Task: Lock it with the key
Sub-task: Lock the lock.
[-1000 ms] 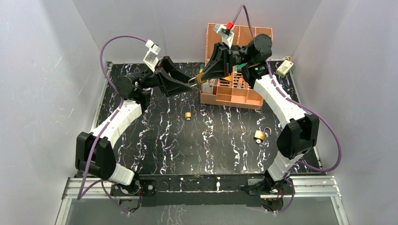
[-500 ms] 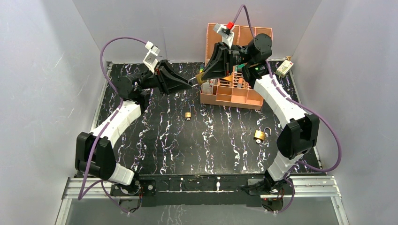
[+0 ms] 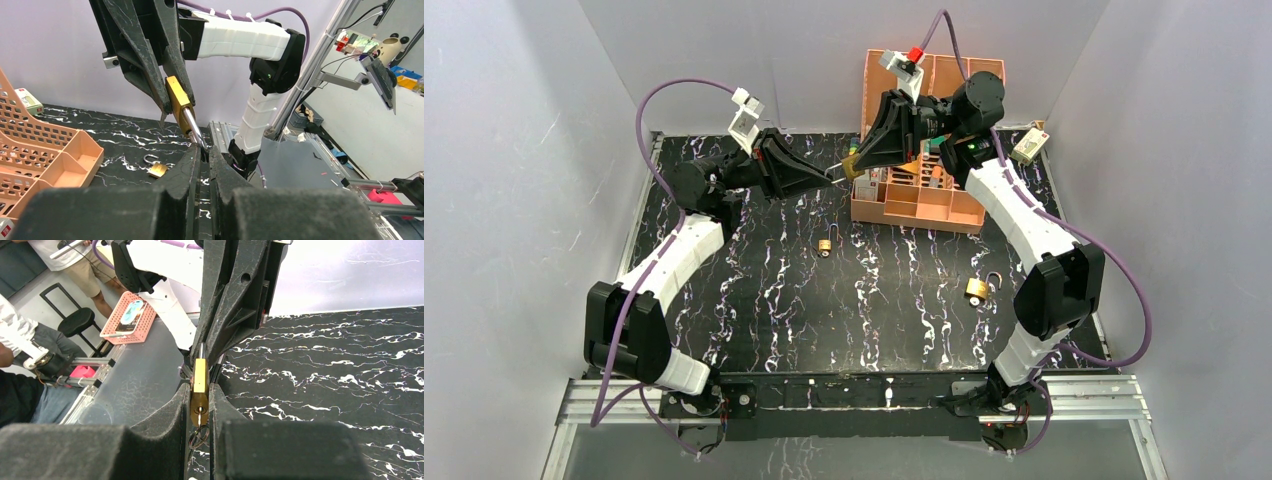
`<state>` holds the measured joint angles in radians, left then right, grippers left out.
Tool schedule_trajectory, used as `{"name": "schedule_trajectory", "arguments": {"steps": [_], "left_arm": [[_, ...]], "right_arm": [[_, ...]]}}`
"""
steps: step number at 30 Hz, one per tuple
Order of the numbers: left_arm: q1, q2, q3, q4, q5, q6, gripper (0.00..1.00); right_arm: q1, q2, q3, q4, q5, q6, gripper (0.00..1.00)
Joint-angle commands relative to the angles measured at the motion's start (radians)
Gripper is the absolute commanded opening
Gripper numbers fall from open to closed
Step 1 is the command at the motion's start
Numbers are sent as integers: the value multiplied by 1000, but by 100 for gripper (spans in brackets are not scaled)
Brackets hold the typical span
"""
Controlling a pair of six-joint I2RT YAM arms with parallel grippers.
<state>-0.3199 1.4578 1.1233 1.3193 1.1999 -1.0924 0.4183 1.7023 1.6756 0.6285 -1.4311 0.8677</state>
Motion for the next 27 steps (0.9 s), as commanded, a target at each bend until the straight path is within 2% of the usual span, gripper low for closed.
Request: {"name": "schedule_trajectory", "arguments": {"steps": [1,11,18,27], "left_arm": [[-2,-20,13,44,-6,21,0],[-2,-2,16,40,-35,64,0],[-3,-6,14,-26,-79,150,0],[-3,1,13,-71,-159,216,0]], "right_arm": [[5,-26,32,31,29,-2,0],[59,-14,8,42,58,-7,0],[97,-10,-19,39,76,-18,0],[171,-2,-53,-44,114,-105,0]]}}
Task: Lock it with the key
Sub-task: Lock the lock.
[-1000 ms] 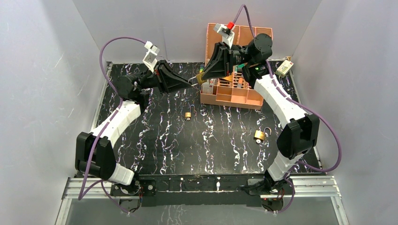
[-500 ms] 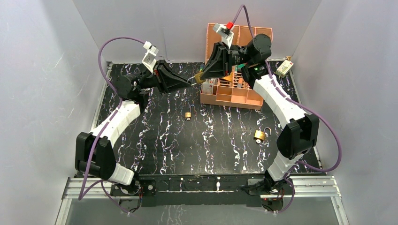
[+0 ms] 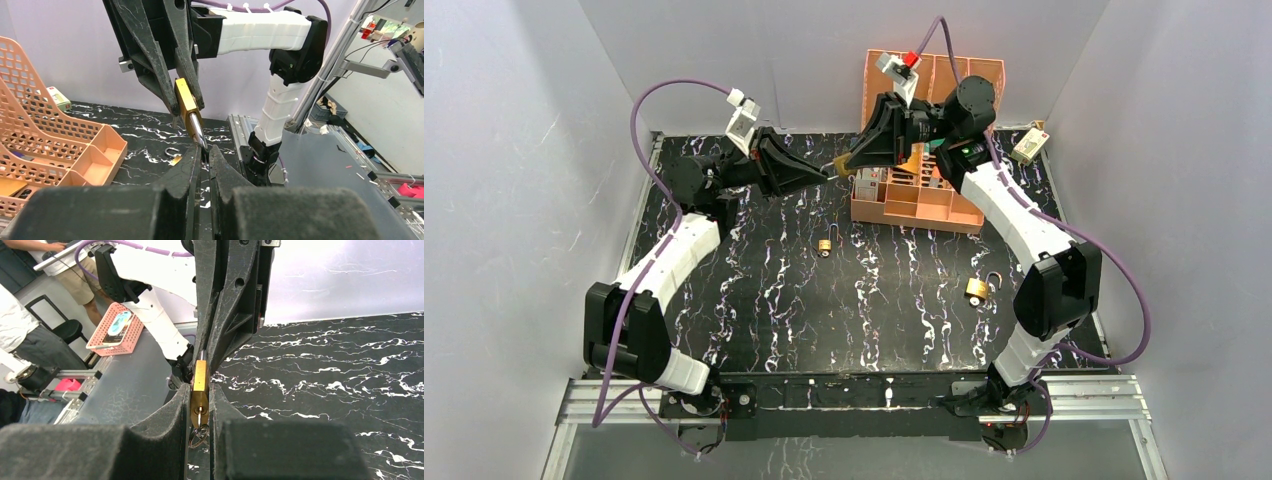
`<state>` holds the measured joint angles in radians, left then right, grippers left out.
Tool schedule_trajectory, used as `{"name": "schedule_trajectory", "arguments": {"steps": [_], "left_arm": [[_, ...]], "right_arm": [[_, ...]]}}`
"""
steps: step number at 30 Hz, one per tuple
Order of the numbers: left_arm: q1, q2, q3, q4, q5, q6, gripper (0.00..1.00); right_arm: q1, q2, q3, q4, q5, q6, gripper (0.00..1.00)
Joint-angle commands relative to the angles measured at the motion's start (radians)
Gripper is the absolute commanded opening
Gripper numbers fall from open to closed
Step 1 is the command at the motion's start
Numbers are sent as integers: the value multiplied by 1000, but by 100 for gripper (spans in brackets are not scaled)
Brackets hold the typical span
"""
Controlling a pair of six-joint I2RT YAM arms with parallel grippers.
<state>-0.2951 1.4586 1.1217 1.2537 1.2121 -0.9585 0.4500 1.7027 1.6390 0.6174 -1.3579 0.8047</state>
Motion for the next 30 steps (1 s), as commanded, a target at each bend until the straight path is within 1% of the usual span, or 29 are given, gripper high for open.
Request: {"name": "schedule_trajectory", "arguments": {"steps": [1,7,12,18,23,24,25,26,28,30], "left_arm": [[-28,0,15,-8,-180,88,0],[-28,0,23,-26,-228,115,0],[-24,-14,14,-38,-235,129,0],[25,-79,-22,-139,-252,196,0],[63,-124,-35,-221,-253,240,0],[63,-129,-37,-231,-253,246,0],[63,-131,-37,-238,-253,249,0],[63,-132,-38,-243,-251,251,0],[66,-138,-39,-257,-250,260,0],[65,-147,-40,-284,-253,279,0]], "right_arm": [[148,-1,-23,-35,45,-48,0],[199,9,-26,-114,68,-119,0],[205,9,-20,-127,66,-131,0],[144,-23,34,-258,55,-212,0],[60,-64,43,-268,44,-211,0],[53,-64,44,-268,38,-210,12],[50,-67,44,-268,35,-210,30],[49,-69,44,-268,35,-212,41],[41,-73,42,-268,36,-215,54],[25,-80,44,-269,41,-217,63]]}}
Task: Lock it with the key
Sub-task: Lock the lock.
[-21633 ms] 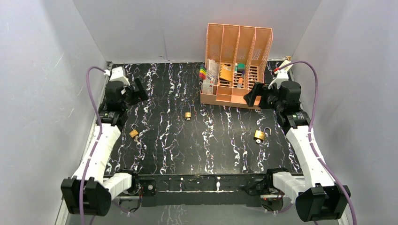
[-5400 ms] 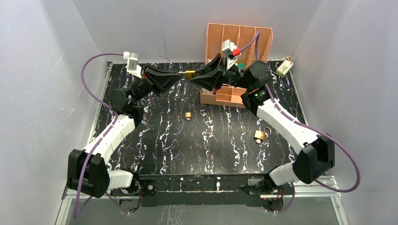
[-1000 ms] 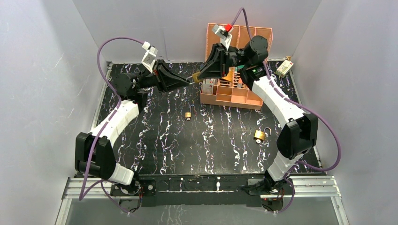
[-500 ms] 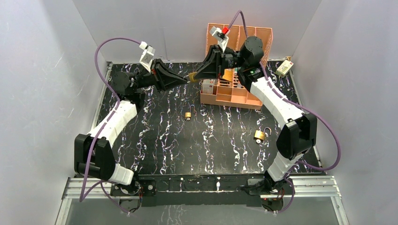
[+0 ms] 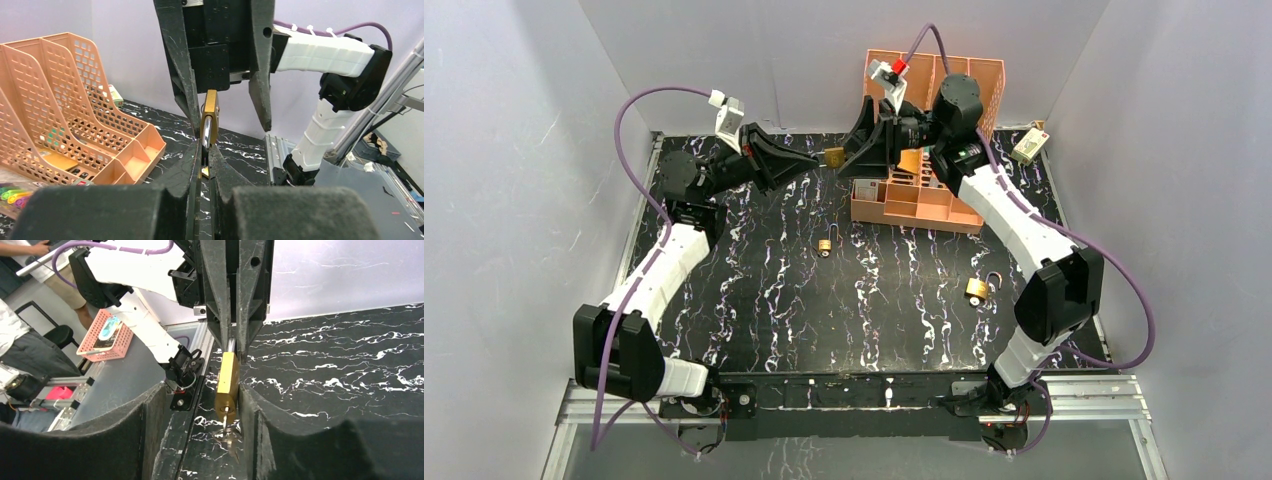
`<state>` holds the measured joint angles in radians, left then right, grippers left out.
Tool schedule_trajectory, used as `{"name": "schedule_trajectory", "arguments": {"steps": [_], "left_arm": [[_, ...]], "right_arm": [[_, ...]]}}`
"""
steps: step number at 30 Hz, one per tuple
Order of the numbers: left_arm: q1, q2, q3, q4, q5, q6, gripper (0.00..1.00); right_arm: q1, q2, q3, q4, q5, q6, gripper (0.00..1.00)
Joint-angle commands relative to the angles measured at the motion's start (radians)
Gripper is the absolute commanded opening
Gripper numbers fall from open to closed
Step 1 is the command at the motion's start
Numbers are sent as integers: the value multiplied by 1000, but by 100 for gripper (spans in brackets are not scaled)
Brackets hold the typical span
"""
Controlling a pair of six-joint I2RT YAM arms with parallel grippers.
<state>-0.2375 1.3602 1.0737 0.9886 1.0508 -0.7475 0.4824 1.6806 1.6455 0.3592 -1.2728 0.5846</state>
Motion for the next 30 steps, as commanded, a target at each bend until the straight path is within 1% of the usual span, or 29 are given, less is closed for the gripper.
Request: {"name": "schedule_trajectory", "arguments": {"steps": [1,4,6,10,12,14,17,21,25,30], "left_arm": [[9,-54,8,-33,-92,80,0],[10,-65,7,-60,-94,103,0],[12,-64,10,-68,-91,108,0],[14,-62,7,-73,-80,105,0],[15,-64,0,-74,-75,104,0],[17,-65,-3,-76,-71,102,0],[17,-63,-12,-76,-65,98,0],[17,-58,-14,-76,-61,93,0],[17,-59,-17,-77,-60,92,0],[17,-65,-20,-82,-55,91,0]], "right_arm": [[-23,-62,38,-13,-42,3,67],[-67,-72,50,-20,-43,2,72],[-111,-92,43,-19,-25,-3,73],[-201,-158,-14,-3,22,-11,76],[-216,-187,-48,-53,54,-58,76],[-210,-208,-71,-151,113,-154,74],[-182,-231,-133,-165,152,-196,72],[-101,-224,-134,-260,220,-305,72],[-40,-197,-130,-266,253,-324,69],[-14,-166,-104,-264,277,-338,67]]}}
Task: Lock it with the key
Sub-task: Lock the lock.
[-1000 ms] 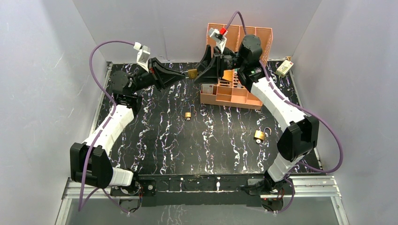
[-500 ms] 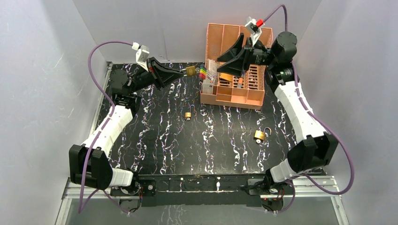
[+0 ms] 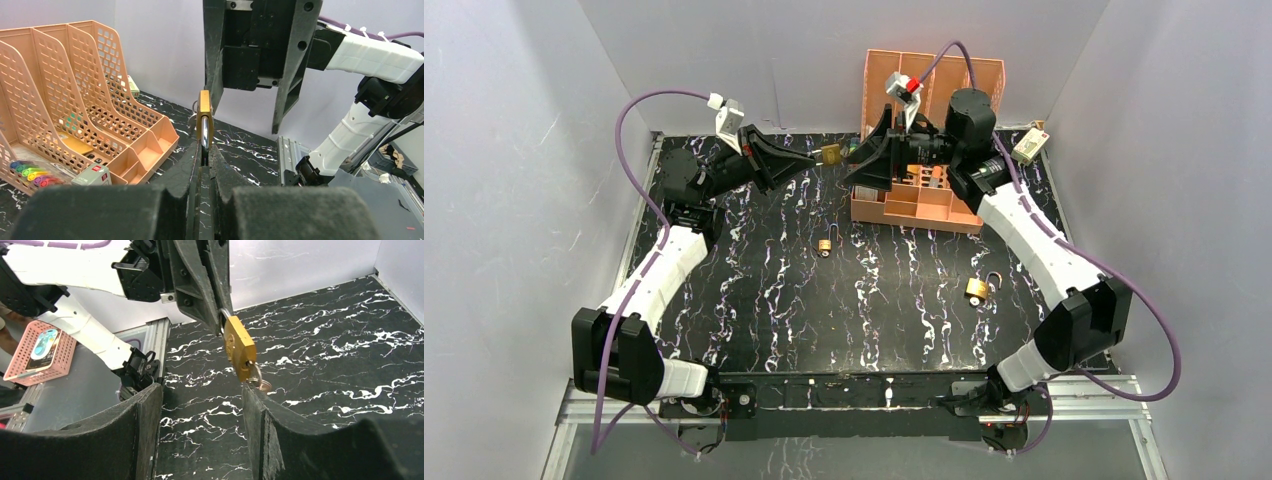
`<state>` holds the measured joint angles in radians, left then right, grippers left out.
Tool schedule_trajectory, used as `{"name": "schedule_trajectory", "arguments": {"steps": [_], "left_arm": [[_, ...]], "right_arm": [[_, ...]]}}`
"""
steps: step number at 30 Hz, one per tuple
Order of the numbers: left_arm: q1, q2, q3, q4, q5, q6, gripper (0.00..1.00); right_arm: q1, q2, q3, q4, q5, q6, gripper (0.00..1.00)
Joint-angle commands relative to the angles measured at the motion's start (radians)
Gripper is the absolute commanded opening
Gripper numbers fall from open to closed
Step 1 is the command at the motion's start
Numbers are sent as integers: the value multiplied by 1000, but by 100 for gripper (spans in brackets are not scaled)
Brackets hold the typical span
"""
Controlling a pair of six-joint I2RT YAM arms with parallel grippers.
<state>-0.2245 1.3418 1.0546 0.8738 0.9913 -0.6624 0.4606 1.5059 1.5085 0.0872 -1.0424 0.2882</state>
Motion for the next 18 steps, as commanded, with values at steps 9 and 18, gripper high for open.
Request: {"name": "schedule_trajectory", "arguments": {"steps": [9,18], "left_arm": [[4,-51,-5,26,10,12,0],[9,-52,15,-1,41,28,0]], "right_arm": [[9,-5,57,-40,120,-119,76],[8,-93,-52,58,175,-244,72]]}}
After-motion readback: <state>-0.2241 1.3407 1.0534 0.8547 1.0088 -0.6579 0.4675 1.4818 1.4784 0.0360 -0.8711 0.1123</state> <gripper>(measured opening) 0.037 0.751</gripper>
